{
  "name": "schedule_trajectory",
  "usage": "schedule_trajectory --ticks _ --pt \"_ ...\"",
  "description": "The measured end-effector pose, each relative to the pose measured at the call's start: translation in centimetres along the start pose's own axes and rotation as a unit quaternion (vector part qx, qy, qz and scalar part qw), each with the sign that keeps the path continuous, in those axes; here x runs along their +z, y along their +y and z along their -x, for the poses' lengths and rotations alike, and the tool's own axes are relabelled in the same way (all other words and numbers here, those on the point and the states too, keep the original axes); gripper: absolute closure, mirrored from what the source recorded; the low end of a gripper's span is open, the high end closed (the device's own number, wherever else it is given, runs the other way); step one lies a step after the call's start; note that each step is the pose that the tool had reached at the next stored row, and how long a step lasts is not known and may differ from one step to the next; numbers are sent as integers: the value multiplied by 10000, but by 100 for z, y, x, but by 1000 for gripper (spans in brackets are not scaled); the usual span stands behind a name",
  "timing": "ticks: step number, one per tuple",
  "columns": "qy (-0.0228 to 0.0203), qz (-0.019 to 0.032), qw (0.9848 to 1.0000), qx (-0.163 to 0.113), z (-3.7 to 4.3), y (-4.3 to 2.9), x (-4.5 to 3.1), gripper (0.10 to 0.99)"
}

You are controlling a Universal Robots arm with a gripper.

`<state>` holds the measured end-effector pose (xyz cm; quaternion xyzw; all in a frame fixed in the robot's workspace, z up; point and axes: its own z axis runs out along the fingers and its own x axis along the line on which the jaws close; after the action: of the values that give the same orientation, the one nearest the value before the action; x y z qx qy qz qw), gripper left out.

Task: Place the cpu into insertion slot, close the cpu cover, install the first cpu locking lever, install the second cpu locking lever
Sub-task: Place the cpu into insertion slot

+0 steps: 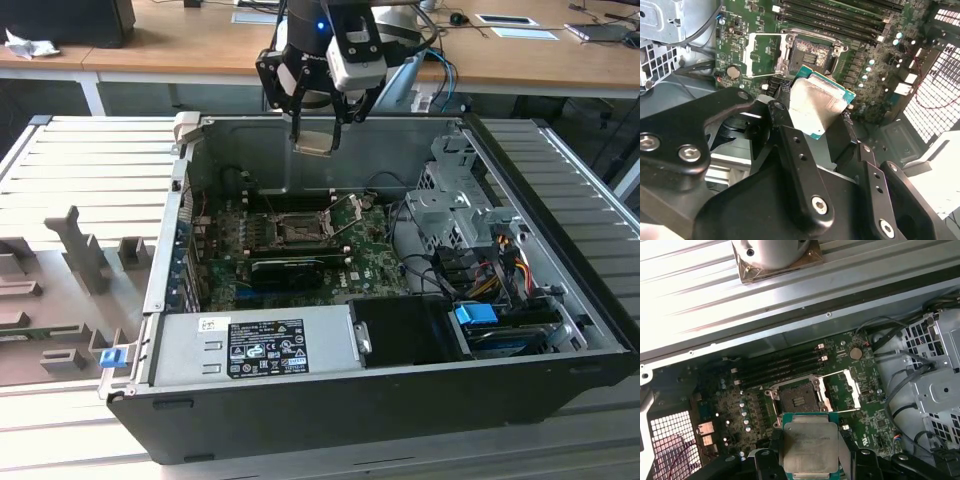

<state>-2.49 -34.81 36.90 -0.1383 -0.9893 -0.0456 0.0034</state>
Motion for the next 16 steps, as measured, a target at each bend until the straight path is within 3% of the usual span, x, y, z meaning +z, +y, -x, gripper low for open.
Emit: schedule_trajectory --ticks 16 --pt "-14 3 9999 159 0 -1 9 557"
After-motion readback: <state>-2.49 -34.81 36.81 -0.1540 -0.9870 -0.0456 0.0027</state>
